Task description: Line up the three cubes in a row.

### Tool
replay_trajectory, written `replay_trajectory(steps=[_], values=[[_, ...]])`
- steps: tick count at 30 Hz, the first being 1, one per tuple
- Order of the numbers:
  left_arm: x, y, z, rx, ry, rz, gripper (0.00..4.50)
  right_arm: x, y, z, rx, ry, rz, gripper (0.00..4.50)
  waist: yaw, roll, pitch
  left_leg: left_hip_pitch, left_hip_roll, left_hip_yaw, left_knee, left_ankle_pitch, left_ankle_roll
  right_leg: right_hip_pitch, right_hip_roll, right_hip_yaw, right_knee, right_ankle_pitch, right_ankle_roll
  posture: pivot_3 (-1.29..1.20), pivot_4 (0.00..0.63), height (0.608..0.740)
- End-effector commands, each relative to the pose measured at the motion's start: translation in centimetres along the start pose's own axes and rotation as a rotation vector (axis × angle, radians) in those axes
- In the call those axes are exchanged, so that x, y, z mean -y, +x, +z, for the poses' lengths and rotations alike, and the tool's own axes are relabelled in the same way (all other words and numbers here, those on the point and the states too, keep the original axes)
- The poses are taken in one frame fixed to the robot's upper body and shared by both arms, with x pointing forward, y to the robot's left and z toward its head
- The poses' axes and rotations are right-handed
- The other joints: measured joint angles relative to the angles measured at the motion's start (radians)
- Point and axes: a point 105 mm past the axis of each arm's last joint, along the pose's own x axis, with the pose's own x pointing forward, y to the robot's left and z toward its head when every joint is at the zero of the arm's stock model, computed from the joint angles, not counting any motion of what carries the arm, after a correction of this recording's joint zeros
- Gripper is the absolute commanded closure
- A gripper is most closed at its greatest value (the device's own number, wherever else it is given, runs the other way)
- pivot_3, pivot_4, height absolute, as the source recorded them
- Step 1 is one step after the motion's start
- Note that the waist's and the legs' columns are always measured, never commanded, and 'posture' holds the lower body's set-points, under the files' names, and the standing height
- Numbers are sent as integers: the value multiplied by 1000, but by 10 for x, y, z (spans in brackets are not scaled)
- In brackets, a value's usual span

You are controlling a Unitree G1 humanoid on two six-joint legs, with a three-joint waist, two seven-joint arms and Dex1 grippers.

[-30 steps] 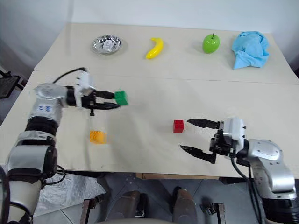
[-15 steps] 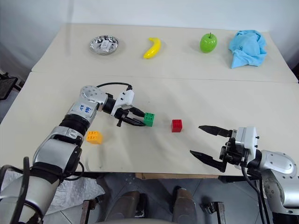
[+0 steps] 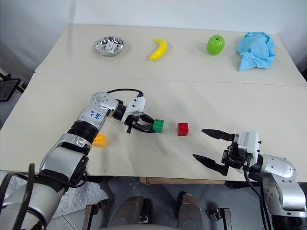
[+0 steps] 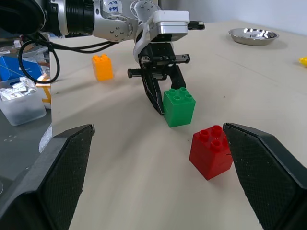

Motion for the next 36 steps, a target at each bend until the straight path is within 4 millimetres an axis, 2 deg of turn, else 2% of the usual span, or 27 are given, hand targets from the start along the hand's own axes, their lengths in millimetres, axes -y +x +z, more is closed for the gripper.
replay_trajectory(steps=[1,4,7,9,12,13,15,17,20,25,27,29,32,36], values=[[5,2,0,-9,10,-24,2101,1,1,5,20,-23,-1,0,-1,0,0,0,0,0,0,0,0,0,0,0,0,0,0,0,150,740],[0,-1,7,14,27,10,1180,1,2,5,24,-20,7,0,0,0,0,0,0,0,0,0,0,0,0,0,0,0,0,0,150,740],[-4,-13,24,89,63,16,257,1,6,5,33,-16,19,0,-2,0,0,0,0,0,1,0,0,0,0,0,0,0,0,0,150,740],[-5,-31,36,129,103,13,257,1,10,6,45,-12,41,0,-4,0,0,0,0,0,1,0,0,0,0,0,0,0,0,0,150,740],[-6,-55,43,154,134,20,257,1,16,7,58,-2,61,0,-6,0,0,0,1,0,1,0,0,0,0,0,0,0,0,0,150,740],[-4,-69,43,160,130,26,257,1,18,8,64,-6,70,0,-7,0,0,0,1,0,1,0,0,0,0,0,0,0,0,0,150,740],[0,-108,43,210,131,80,122,2,25,10,81,-5,101,0,-14,0,0,0,1,0,1,0,0,0,0,0,1,0,0,0,150,740],[3,-134,41,260,125,157,122,3,31,12,95,6,119,0,-23,0,0,0,2,0,1,0,0,-1,0,0,1,0,0,0,150,740],[15,-165,17,273,89,270,122,3,41,16,116,25,151,0,-30,1,0,0,2,-1,0,0,0,-1,0,0,1,0,0,0,150,740],[45,-195,-27,241,-45,447,122,-5,60,23,141,22,256,0,-30,2,0,0,1,-2,0,0,0,-1,0,1,1,0,0,0,150,740],[63,-208,-48,226,-107,543,122,-9,71,27,158,17,304,0,-29,1,0,0,1,-2,1,0,0,-1,0,1,1,0,0,0,150,740],[92,-225,-76,208,-208,677,122,-17,85,32,167,-8,369,0,-40,2,0,0,1,-3,1,0,-1,-1,0,2,1,0,0,0,150,740],[124,-233,-96,195,-321,761,122,-23,93,37,179,-10,425,0,-38,2,0,1,2,-4,-1,-1,-2,-1,0,3,1,-1,-1,0,150,740],[170,-227,-127,130,-469,788,122,-32,101,39,178,-5,496,0,-30,2,0,1,1,-5,-1,-1,-2,-1,0,4,1,-1,-1,0,150,740]])
